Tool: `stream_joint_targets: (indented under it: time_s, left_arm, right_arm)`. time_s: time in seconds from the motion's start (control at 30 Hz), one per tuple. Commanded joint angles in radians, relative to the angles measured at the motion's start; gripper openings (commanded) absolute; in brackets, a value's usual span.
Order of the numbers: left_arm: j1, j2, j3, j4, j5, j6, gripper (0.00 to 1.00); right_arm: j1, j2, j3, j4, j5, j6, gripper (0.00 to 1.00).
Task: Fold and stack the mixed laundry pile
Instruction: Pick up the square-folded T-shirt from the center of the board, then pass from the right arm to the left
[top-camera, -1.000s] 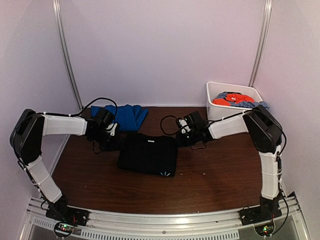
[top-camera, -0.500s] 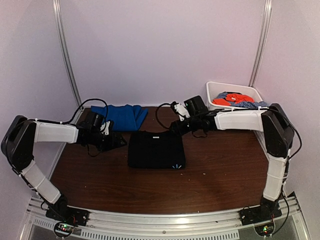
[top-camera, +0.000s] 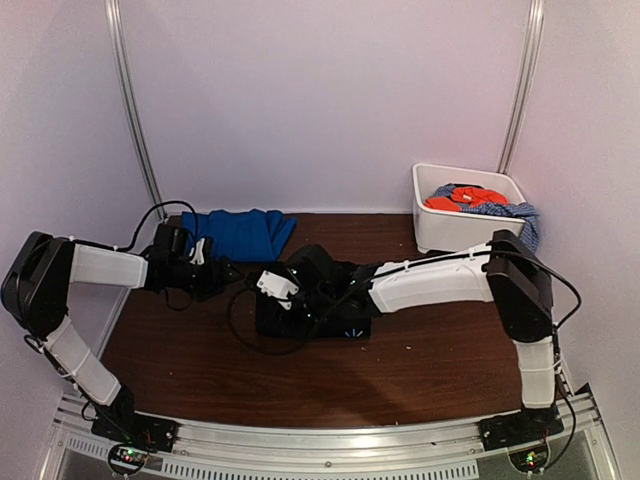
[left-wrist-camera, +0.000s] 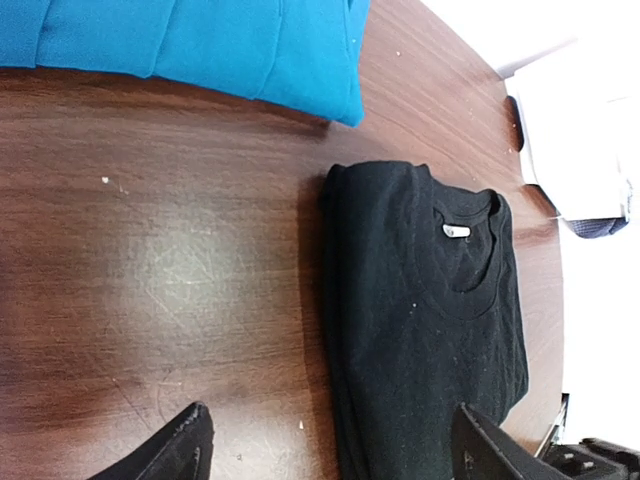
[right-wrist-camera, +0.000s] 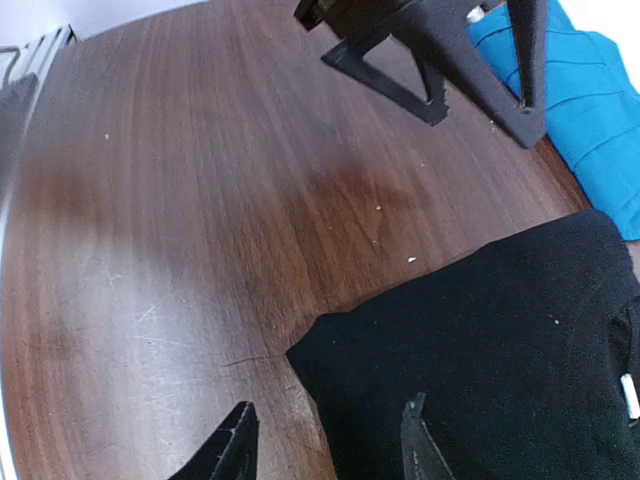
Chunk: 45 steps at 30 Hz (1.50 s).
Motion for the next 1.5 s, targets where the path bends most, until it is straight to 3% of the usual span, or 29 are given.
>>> stream_joint_targets:
  time_s: [0.0, 0.33, 0.6, 0.67, 0.8, 0.9, 0.97, 1.07, 1.47]
  left_arm:
    - [0.009, 0.011, -0.023, 0.075, 0.036, 0.003, 0.83]
    - [0.009, 0.05, -0.072, 0.159, 0.042, -0.047, 0.87]
    - [0.009, 0.116, -0.08, 0.239, 0.065, -0.091, 0.9]
    - [0.009, 0.121, -0.076, 0.24, 0.065, -0.093, 0.89]
    - [0.009, 0.126, -0.079, 0.258, 0.073, -0.099, 0.88]
    - [0.008, 0.128, -0.095, 0.305, 0.098, -0.124, 0.88]
    - [-0.001, 0.132, -0.102, 0.332, 0.103, -0.145, 0.89]
    - [-0.047, 0.132, -0.116, 0.378, 0.068, -0.183, 0.97]
    - [-0.198, 0.253, -0.049, 0.534, 0.038, -0.424, 0.98]
  right_arm:
    - [0.007, 0.083, 0.101, -0.025, 0.044, -0.007, 0.51]
    - [0.046, 0.295, 0.273, -0.149, 0.151, -0.055, 0.56]
    - [0.061, 0.349, 0.249, -0.223, 0.336, -0.119, 0.62]
    - [0.061, 0.349, 0.237, -0.221, 0.389, -0.13, 0.54]
    - [0.06, 0.298, 0.197, -0.169, 0.484, -0.128, 0.18]
    - [0.053, 0.182, 0.085, -0.025, 0.408, -0.129, 0.09]
    - [0.04, 0.131, 0.051, 0.037, 0.354, -0.109, 0.06]
    - [0.021, 0.104, 0.04, 0.079, 0.299, -0.096, 0.05]
    - [0.006, 0.088, 0.061, 0.086, 0.226, -0.097, 0.04]
